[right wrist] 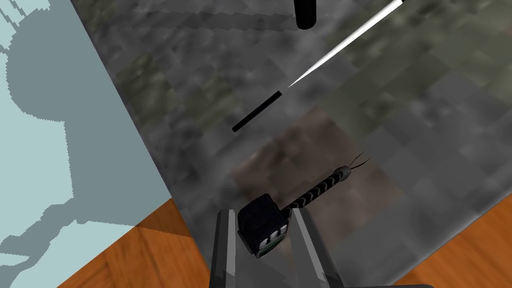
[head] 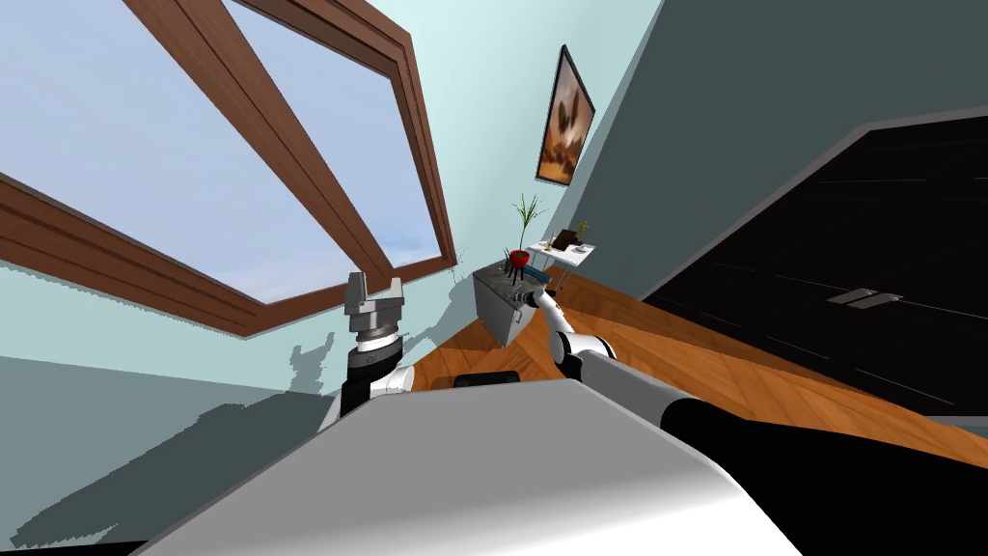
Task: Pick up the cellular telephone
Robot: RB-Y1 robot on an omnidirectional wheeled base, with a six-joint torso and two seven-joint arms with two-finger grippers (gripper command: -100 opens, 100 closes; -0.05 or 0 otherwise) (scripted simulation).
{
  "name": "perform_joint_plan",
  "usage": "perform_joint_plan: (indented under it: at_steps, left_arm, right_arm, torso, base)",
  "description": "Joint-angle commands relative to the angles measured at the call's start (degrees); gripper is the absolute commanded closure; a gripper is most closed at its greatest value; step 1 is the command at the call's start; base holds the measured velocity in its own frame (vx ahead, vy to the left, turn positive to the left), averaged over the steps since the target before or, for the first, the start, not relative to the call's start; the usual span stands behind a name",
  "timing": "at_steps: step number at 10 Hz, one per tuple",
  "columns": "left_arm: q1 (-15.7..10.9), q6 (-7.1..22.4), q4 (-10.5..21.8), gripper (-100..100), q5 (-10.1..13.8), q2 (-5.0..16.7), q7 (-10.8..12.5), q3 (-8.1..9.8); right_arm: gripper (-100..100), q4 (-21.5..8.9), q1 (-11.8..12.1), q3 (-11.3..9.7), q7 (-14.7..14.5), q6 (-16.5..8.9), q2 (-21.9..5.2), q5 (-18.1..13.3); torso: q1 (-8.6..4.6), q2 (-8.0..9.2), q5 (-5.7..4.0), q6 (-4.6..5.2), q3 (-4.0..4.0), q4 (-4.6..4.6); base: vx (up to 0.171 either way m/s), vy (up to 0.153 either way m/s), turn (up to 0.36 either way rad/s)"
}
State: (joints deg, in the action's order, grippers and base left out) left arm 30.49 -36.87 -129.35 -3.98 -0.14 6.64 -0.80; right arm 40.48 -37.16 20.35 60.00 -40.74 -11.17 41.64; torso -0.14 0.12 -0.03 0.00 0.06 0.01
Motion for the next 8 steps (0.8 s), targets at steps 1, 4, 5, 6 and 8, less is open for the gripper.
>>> perform_joint_plan:
  at_steps: [1,4,5,6,8]
  left_arm:
    - [0.0,0.0,0.0,0,0.0,0.0,0.0,0.0]
    - [0.0,0.0,0.0,0,0.0,0.0,0.0,0.0]
    - [0.0,0.0,0.0,0,0.0,0.0,0.0,0.0]
    - [0.0,0.0,0.0,0,0.0,0.0,0.0,0.0]
    - [0.01,0.0,0.0,0,0.0,0.0,0.0,0.0]
  right_arm:
    - [100,-2.86,-2.27,-1.03,0.65,2.07,-0.88,0.68]
    - [100,-6.28,-3.74,-1.72,1.01,3.39,-1.45,1.15]
    - [100,-8.16,-5.22,-2.41,1.38,4.72,-2.02,1.62]
    - [100,-8.69,-5.22,-2.41,1.38,4.72,-2.02,1.62]
    - [0,-7.52,-4.7,-2.43,1.82,4.32,-1.84,1.25]
  torso:
    - [0.0,0.0,0.0,0.0,0.0,0.0]
    - [-0.02,0.04,0.01,0.03,0.03,0.01]
    - [0.0,-0.01,0.01,0.04,0.0,0.01]
    - [0.0,-0.01,0.02,0.02,0.01,0.02]
    - [0.06,-0.12,0.02,0.03,-0.06,-0.01]
  base:
    - [-0.077,-0.041,0.083]
    - [-0.055,-0.033,0.03]
    - [-0.052,-0.03,0.043]
    - [-0.04,-0.027,0.031]
    - [-0.007,-0.005,0.001]
